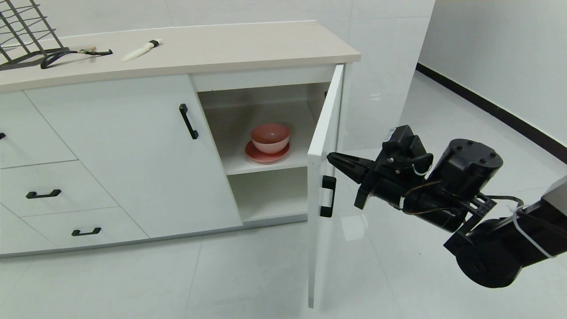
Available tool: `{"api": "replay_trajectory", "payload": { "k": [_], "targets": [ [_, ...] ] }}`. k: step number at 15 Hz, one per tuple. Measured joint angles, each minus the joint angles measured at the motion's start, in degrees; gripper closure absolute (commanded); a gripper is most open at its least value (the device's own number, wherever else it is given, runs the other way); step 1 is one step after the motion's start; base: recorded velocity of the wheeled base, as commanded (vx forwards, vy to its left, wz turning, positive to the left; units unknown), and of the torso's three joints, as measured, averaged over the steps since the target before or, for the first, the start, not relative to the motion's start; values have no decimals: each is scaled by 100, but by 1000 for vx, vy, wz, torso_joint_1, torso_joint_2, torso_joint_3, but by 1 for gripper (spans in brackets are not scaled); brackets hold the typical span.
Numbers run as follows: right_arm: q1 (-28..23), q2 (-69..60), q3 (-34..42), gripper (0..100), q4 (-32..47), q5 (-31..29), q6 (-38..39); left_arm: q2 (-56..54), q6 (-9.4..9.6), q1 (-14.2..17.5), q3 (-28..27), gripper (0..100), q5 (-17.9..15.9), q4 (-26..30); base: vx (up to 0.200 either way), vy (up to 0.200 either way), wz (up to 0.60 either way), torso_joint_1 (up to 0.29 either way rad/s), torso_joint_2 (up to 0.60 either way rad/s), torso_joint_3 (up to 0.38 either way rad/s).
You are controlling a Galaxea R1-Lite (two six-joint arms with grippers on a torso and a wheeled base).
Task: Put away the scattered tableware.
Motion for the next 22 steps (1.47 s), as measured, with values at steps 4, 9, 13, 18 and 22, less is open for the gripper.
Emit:
{"api": "replay_trajectory", "payload": {
  "k": [4,9,13,18,22],
  "targets": [
    [174,229,-243,100,-6,0,2,0,13,-2,0,0,-6,0,0,0,0,0,0,0],
    [323,528,-616,100,-9,0,2,0,5,0,0,0,-6,0,0,0,0,0,0,0],
    [367,688,-874,100,-6,-2,2,0,180,0,0,0,-15,0,0,0,0,0,0,0],
    [566,979,-1342,100,-38,11,2,0,152,-2,0,0,-11,0,0,0,0,0,0,0],
    [662,1211,-1715,100,-41,15,2,0,145,0,0,0,-13,0,0,0,0,0,0,0]
  ]
}}
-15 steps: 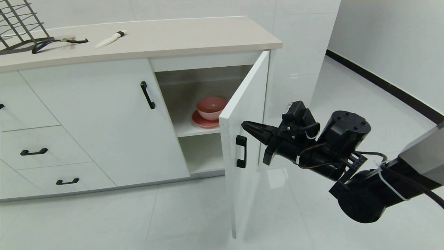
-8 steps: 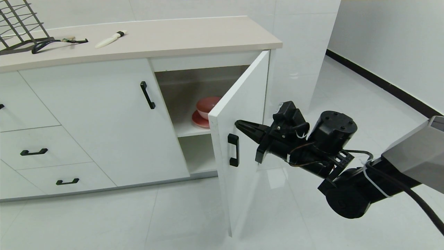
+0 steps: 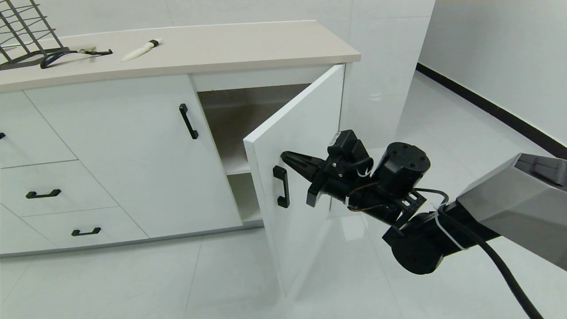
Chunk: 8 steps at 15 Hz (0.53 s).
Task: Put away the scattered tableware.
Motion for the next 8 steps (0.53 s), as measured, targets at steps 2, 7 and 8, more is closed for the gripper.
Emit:
{"api": "replay_trajectory", "payload": {
  "k": [2,7,8],
  "targets": [
    [41,130,-208,100,0,0,0,0,0,0,0,0,5,0,0,0,0,0,0,0],
    [122,308,-471,100,0,0,0,0,0,0,0,0,5,0,0,0,0,0,0,0],
    [129,339,-538,100,0,0,0,0,0,0,0,0,2,0,0,0,0,0,0,0]
  ]
}}
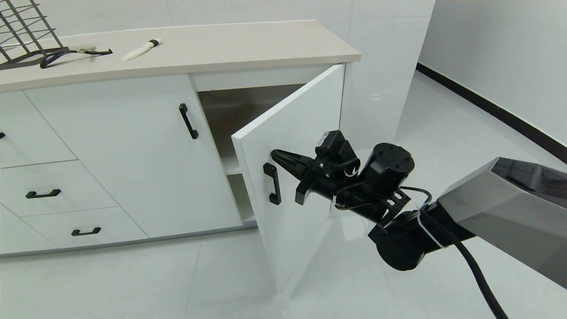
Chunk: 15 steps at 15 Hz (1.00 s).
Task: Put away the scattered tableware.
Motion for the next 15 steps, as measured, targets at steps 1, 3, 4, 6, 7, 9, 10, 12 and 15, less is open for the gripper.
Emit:
{"api": "replay_trajectory", "payload": {
  "k": [1,3,4,6,7,9,10,12,15],
  "targets": [
    [11,50,-85,100,-5,0,0,0,2,0,0,0,0,0,0,0,0,0,0,0],
    [30,150,-211,100,-7,0,0,0,0,0,0,0,0,0,0,0,0,0,0,0],
    [32,218,-322,100,-11,5,-2,0,0,0,0,0,-2,0,0,0,0,0,0,0],
    [37,356,-553,100,-24,13,0,0,2,0,0,0,2,0,0,0,0,0,0,0],
    [37,428,-656,100,-27,11,0,0,0,0,0,0,2,0,0,0,0,0,0,0],
    [37,579,-859,100,-29,13,0,0,2,0,0,0,0,0,0,0,0,0,0,0],
    [37,678,-992,100,-29,13,2,0,0,0,0,0,0,0,0,0,0,0,0,0],
    [37,872,-1256,100,-29,11,6,0,2,0,0,0,-2,0,0,0,0,0,0,0],
    [41,1161,-1701,100,-49,11,24,0,0,0,0,0,-2,0,0,0,0,0,0,0]
  ]
}}
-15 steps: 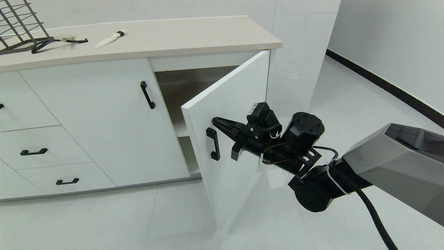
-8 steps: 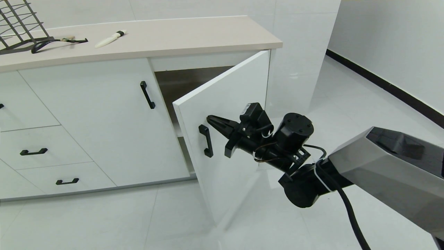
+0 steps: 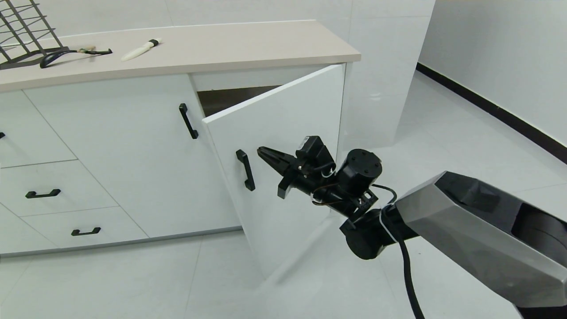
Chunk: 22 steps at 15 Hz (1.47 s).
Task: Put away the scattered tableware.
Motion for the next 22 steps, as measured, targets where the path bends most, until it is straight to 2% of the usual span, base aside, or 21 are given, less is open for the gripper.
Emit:
{"api": "replay_trajectory", "payload": {
  "k": [4,6,8,11,14,16,19,22],
  "targets": [
    [1,485,-642,100,-35,7,17,0,0,0,0,0,0,0,0,0,0,0,0,0],
    [6,516,-532,100,-115,62,30,0,0,0,0,0,5,0,0,0,0,0,0,0],
    [6,341,-27,100,-238,166,55,0,-11,0,0,0,5,0,0,0,0,0,0,0],
    [37,-534,1637,100,-304,255,68,0,-22,0,0,0,5,0,0,0,0,0,0,0],
    [41,-2024,3691,100,-325,282,68,0,-24,0,0,0,5,0,0,0,0,0,0,0],
    [-127,-3185,5079,100,-325,286,68,0,-33,0,0,0,2,0,0,0,0,0,0,0],
    [-886,-4936,6935,100,-263,288,61,0,-41,-2,0,0,5,0,0,0,0,0,0,0],
    [-2064,-6808,8024,100,132,277,63,0,-77,0,-2,0,5,2,0,0,0,0,0,0]
  ]
}}
